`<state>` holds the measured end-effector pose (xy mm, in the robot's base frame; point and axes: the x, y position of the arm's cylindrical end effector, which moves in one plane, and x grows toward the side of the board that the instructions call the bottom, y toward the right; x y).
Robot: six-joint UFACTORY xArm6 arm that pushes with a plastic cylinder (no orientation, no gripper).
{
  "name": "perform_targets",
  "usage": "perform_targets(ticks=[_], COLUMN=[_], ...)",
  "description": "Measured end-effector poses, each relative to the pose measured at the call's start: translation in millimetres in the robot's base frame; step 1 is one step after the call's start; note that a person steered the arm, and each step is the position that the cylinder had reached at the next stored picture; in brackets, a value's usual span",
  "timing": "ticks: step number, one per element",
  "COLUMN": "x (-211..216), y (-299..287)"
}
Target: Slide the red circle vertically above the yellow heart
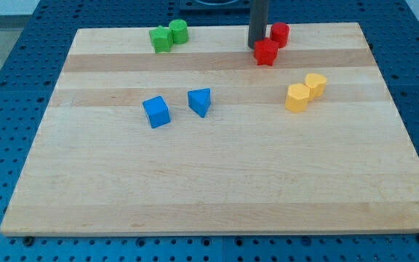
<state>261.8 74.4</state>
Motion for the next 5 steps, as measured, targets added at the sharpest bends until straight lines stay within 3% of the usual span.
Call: perform_targets(ticks=[1,2,5], x=[10,-35,-47], y=[-6,-26,57])
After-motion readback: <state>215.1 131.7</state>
